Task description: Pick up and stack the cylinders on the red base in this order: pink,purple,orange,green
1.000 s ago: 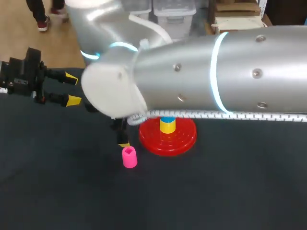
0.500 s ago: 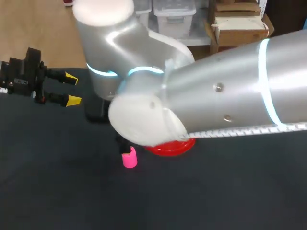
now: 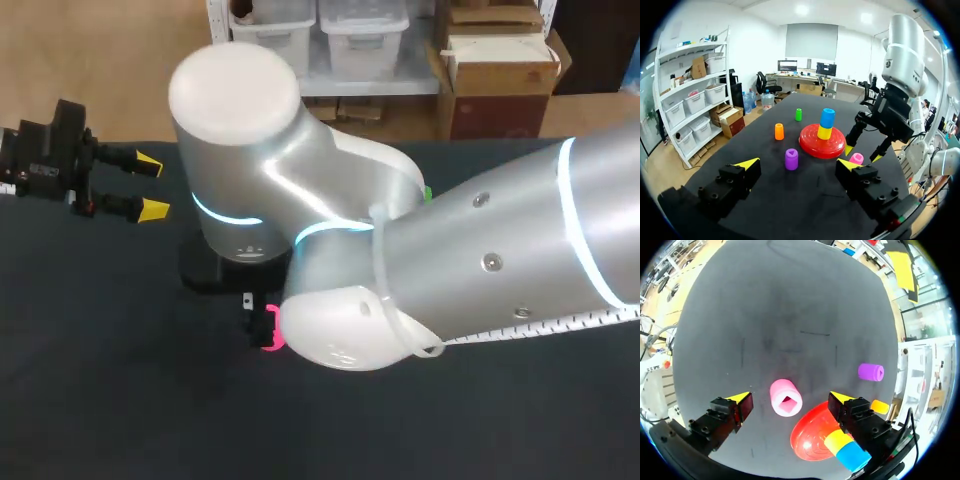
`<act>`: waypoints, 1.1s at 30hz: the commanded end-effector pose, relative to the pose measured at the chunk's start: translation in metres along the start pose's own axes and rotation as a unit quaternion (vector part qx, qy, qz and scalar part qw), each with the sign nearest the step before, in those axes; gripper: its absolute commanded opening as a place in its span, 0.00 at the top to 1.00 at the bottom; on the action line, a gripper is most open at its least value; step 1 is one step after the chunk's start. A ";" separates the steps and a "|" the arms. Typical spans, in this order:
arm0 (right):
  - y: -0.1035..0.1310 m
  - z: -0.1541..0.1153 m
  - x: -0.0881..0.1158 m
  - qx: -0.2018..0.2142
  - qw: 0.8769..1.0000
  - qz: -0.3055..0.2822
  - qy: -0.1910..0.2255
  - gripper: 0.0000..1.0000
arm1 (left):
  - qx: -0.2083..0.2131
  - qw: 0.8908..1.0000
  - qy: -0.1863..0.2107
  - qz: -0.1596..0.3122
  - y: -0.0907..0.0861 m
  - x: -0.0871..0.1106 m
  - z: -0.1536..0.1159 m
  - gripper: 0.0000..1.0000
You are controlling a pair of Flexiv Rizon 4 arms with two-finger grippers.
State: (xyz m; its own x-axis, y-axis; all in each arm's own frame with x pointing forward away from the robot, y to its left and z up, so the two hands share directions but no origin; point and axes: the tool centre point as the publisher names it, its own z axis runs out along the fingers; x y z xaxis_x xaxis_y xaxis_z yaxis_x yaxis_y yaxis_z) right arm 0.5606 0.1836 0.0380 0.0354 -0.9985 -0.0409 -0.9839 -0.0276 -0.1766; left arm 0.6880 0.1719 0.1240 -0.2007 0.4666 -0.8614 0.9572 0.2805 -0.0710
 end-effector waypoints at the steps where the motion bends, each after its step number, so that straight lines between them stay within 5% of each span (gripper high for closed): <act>1: -0.003 0.001 0.007 0.003 1.000 0.002 -0.004 0.00 | -0.002 1.000 -0.002 0.002 -0.001 0.002 0.000 0.00; 19: -0.006 0.009 0.001 -0.060 0.998 -0.027 0.003 0.00 | -0.002 1.000 -0.002 0.002 -0.001 0.002 0.000 0.00; 20: -0.006 0.010 0.000 -0.058 0.998 -0.027 0.001 0.04 | -0.002 1.000 -0.002 0.002 -0.001 0.002 0.000 0.00; 22: -0.005 0.011 -0.001 -0.057 0.998 -0.027 0.001 0.31 | -0.002 1.000 -0.002 0.002 -0.001 0.002 0.000 0.00; 24: -0.003 0.013 -0.002 -0.056 0.998 -0.026 0.002 0.47 | -0.002 1.000 -0.002 0.002 -0.001 0.002 0.000 0.00; 33: 0.003 0.018 0.000 -0.042 0.999 -0.011 0.007 0.58 | -0.002 1.000 -0.002 0.002 -0.001 0.002 0.000 0.00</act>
State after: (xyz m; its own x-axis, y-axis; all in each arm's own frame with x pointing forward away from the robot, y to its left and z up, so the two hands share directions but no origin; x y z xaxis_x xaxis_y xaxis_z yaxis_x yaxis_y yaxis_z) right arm 0.5650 0.1867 0.0213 0.0566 -0.9982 -0.0200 -0.9952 -0.0548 -0.0809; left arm 0.6880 0.1720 0.1240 -0.2007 0.4666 -0.8614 0.9572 0.2806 -0.0711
